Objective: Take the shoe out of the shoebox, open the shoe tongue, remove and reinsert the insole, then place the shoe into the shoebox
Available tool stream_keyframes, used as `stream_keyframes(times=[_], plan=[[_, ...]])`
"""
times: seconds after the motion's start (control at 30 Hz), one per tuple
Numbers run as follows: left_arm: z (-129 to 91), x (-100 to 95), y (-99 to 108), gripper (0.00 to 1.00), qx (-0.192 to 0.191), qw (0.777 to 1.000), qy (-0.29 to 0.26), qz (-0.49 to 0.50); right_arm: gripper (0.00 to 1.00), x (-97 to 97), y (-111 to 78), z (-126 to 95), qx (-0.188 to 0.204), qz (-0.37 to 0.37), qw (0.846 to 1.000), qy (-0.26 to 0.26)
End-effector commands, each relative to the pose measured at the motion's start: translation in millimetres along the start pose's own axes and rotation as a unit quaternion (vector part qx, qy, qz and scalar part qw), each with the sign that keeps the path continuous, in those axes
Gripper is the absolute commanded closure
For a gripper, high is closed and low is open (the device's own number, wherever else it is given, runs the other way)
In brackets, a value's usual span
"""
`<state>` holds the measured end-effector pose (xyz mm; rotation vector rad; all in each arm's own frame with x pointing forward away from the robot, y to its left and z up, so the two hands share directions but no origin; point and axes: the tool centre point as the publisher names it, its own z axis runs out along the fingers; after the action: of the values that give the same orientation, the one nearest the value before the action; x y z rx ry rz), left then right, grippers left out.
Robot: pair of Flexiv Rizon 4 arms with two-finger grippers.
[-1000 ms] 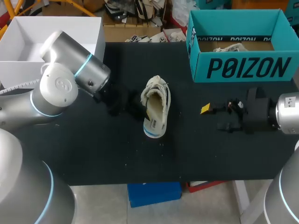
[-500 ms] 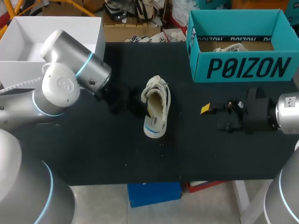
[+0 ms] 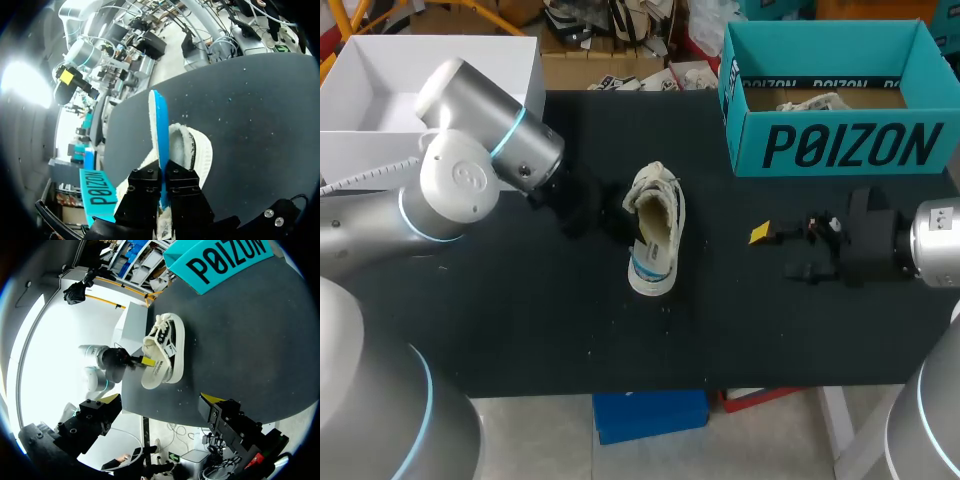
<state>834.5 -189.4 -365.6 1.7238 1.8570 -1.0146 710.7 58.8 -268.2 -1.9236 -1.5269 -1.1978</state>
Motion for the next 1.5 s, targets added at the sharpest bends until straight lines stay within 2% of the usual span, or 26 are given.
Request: stream_keyframes(times=[0.03,0.7,0.73,0.8,0.9,0.93,1.0,1.13,1.27,1.5], plan=[[4.1,-0.9,4.0,1.00,-0.009,1.000,0.006,0.001,0.00,0.6,-0.5,0.4,0.000,0.000,1.000,-0.001],[9.3,-0.2,27.1,1.00,-0.035,0.999,0.018,-0.023,0.00,0.6,-0.5,0.4,0.000,0.000,1.000,-0.001],[9.8,-0.5,26.4,0.96,-0.035,0.999,0.018,-0.024,0.00,0.6,-0.5,0.4,0.000,0.000,1.000,-0.001],[10.0,-0.6,22.7,0.69,-0.034,0.999,0.019,-0.025,0.00,0.6,-0.5,0.4,0.000,0.000,1.000,-0.001],[6.2,0.5,12.9,0.51,-0.028,0.999,0.016,-0.026,0.00,0.6,-0.5,0.4,0.000,0.000,1.000,-0.001],[5.3,1.1,10.9,0.39,-0.026,0.999,0.016,-0.026,0.00,0.6,-0.5,0.4,0.000,0.000,1.000,-0.001],[1.5,3.4,1.1,0.34,-0.017,0.999,0.008,-0.030,0.00,0.6,-0.5,0.4,0.000,0.000,1.000,-0.001],[-3.9,5.8,-9.8,0.40,-0.011,0.999,-0.003,-0.031,0.00,0.6,-0.5,0.4,0.000,0.000,1.000,-0.001],[-5.7,5.0,-17.9,0.53,-0.007,1.000,-0.011,-0.028,0.00,0.6,-0.5,0.4,0.000,0.000,1.000,-0.001],[-1.5,3.7,-27.5,0.58,0.001,1.000,-0.012,-0.022,0.00,0.6,-0.5,0.4,0.000,0.000,1.000,-0.001]])
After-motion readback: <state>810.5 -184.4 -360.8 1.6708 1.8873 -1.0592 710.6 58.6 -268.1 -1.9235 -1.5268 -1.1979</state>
